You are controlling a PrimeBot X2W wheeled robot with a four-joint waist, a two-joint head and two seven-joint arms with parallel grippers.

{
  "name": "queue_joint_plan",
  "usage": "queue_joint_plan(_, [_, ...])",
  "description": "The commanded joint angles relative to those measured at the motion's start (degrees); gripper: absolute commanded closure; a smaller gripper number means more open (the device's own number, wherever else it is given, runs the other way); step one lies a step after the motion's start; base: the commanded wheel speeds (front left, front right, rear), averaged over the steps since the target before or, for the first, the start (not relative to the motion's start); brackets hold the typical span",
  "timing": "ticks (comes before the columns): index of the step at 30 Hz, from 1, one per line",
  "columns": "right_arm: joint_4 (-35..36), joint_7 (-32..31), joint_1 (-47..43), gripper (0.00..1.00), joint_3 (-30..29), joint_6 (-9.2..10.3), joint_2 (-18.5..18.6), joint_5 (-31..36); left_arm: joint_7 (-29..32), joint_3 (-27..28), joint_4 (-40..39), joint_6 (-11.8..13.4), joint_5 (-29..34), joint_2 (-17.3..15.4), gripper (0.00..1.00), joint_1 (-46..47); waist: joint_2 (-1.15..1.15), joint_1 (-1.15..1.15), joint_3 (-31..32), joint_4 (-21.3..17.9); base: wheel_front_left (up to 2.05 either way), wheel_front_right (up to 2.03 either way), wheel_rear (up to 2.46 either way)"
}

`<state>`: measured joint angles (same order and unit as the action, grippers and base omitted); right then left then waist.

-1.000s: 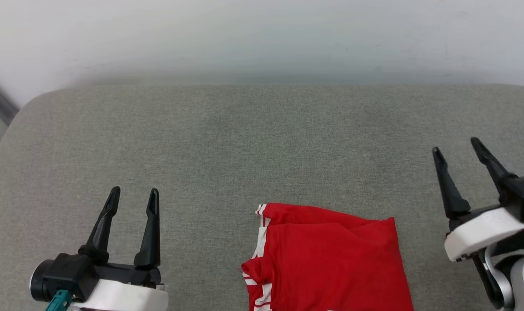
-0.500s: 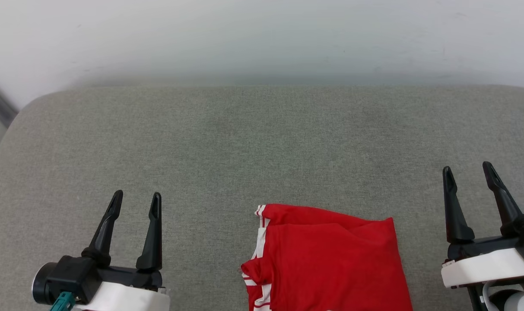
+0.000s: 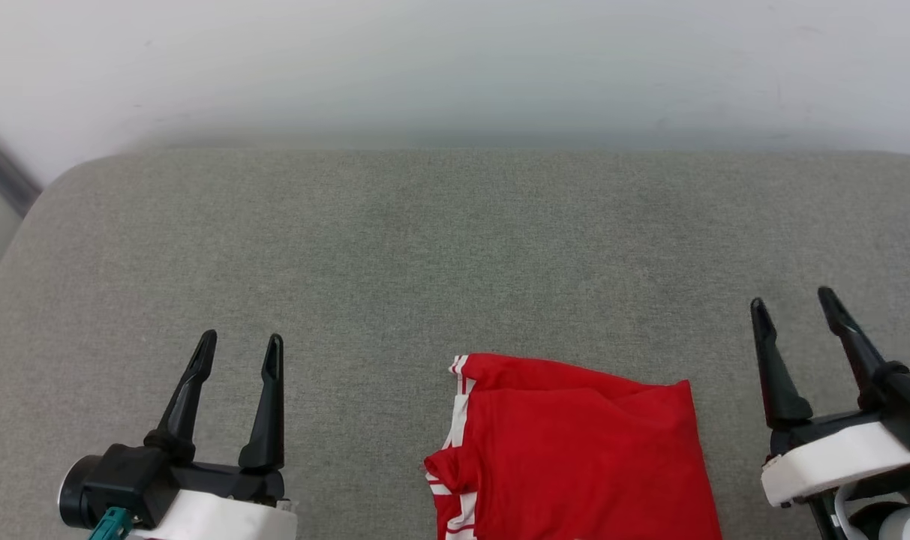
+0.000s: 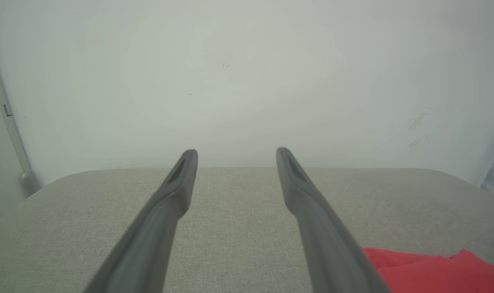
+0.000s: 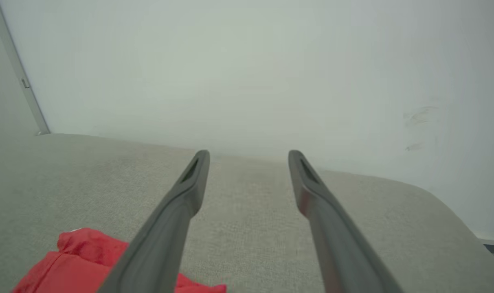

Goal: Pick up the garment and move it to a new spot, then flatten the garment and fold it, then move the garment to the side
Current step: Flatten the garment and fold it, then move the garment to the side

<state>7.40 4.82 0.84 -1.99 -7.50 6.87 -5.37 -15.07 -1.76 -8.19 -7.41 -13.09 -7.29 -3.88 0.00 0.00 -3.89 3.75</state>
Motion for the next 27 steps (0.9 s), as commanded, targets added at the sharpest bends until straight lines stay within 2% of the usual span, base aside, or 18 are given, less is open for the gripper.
queue_joint_plan(1, [0.49, -2.32, -0.81, 0.0, 0.65, 0.02, 1.15, -0.68, -0.12, -0.14, -0.27, -0.06, 0.18, -0.02, 0.0, -0.24, 0.0, 0.0, -0.22, 0.11, 0.0, 0.0, 0.0])
queue_joint_plan(5, [2.09, -14.7, -1.62, 0.0, 2.05, 0.03, 3.74, -4.0, -0.12, -0.2, -0.23, -0.06, 0.17, -0.03, 0.0, 0.12, 0.0, 0.0, -1.21, 0.53, 0.0, 0.0, 0.0])
queue_joint_plan(10, [5.03, -34.8, -4.17, 0.0, 3.48, 0.02, 6.64, -11.07, -0.12, -0.98, 0.38, -0.06, 0.52, -0.24, 0.0, 1.16, 0.0, 0.0, -3.16, 1.28, 0.0, 0.0, 0.0])
queue_joint_plan(15, [7.06, -49.27, -5.44, 0.0, 1.58, 0.02, 6.28, -13.92, -0.12, -1.68, 0.7, -0.06, 0.54, -0.08, 0.0, 2.68, 0.0, 0.0, -5.52, 2.63, 0.0, 0.0, 0.0])
queue_joint_plan(20, [6.01, -55.3, -4.74, 0.0, 1.18, 0.02, 4.41, -14.64, -0.12, -2.98, 1.2, -0.06, 0.65, 0.12, 0.0, 4.41, 0.0, 0.0, -7.77, 4.77, 0.0, 0.0, 0.0])
queue_joint_plan(27, [1.28, -57.02, -2.96, 0.0, 1.75, 0.02, 3.36, -12.29, -0.12, -4.2, 1.81, -0.06, 0.83, 0.54, 0.0, 5.99, 0.0, 0.0, -10.08, 7.53, 0.0, 0.0, 0.0])
